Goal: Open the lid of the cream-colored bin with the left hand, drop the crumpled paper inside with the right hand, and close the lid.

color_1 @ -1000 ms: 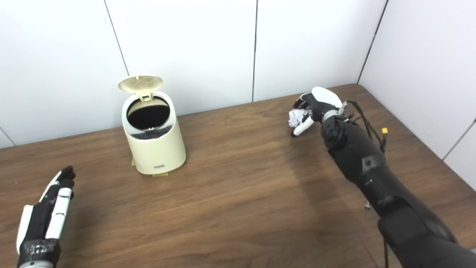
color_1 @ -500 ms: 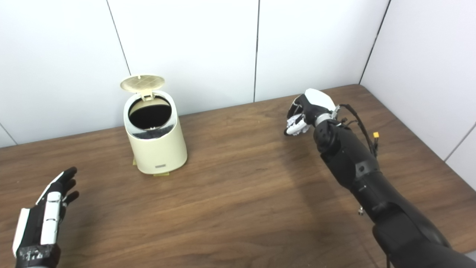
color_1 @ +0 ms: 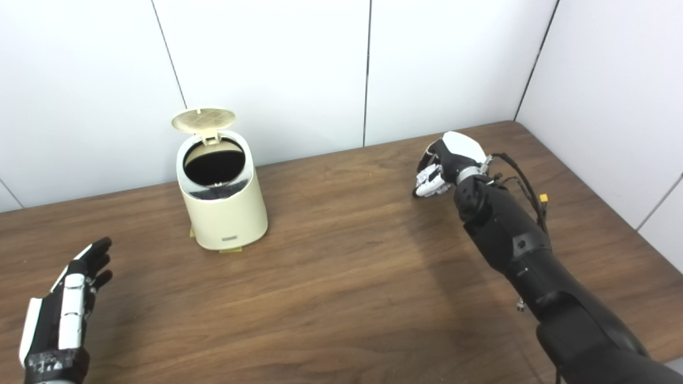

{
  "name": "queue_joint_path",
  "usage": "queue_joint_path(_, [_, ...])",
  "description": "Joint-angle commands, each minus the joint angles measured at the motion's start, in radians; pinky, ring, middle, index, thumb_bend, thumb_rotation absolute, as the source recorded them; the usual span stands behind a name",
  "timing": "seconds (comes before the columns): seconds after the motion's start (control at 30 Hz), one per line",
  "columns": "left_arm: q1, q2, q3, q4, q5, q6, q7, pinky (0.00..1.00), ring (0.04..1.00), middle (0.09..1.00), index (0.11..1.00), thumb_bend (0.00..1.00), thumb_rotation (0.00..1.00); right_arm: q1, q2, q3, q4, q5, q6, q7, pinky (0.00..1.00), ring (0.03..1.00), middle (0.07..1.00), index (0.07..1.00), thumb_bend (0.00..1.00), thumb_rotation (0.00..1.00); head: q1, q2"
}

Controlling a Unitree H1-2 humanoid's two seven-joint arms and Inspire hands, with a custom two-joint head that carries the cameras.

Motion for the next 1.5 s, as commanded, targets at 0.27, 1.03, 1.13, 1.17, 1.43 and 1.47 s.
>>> queue_joint_path(0.27, [-0.033, 0.004, -0.012, -0.008, -0.002, -0.022, -0.005, 0.92, 0.927, 0.924, 0.895, 0.46, 1.00, -0.008, -0.005, -0.004, -0.366, -0.079, -0.058, -0.034, 0.43, 0.371, 0.494, 0.520, 0.51, 0.00, 0.065, 0.000])
queue_joint_path(1.03, [-0.004, -0.047, -0.082, 0.064, 0.106, -0.063, 0.050, 0.93, 0.924, 0.903, 0.909, 0.60, 0.99, -0.140, 0.305, 0.053, -0.660, -0.063, -0.223, 0.015, 0.33, 0.386, 0.499, 0.524, 0.50, 0.00, 0.386, -0.008])
queue_joint_path(1.13, [-0.002, -0.047, -0.087, 0.071, 0.112, -0.072, 0.052, 0.93, 0.931, 0.915, 0.917, 0.60, 1.00, -0.162, 0.352, 0.064, -0.622, -0.072, -0.250, -0.006, 0.31, 0.383, 0.501, 0.527, 0.49, 0.00, 0.389, -0.014])
queue_joint_path(1.17, [-0.001, -0.046, -0.088, 0.074, 0.113, -0.076, 0.053, 0.93, 0.930, 0.915, 0.918, 0.59, 1.00, -0.167, 0.365, 0.065, -0.611, -0.075, -0.255, -0.009, 0.31, 0.385, 0.501, 0.525, 0.49, 0.00, 0.389, -0.014])
queue_joint_path(1.43, [0.004, -0.048, -0.087, 0.078, 0.109, -0.079, 0.058, 0.92, 0.922, 0.918, 0.922, 0.59, 1.00, -0.188, 0.431, 0.059, -0.489, -0.064, -0.320, -0.052, 0.32, 0.388, 0.499, 0.514, 0.50, 0.00, 0.385, -0.026])
queue_joint_path(1.47, [0.004, -0.047, -0.087, 0.080, 0.108, -0.082, 0.058, 0.92, 0.922, 0.918, 0.921, 0.59, 1.00, -0.186, 0.435, 0.056, -0.477, -0.061, -0.324, -0.056, 0.32, 0.386, 0.499, 0.518, 0.50, 0.00, 0.385, -0.026])
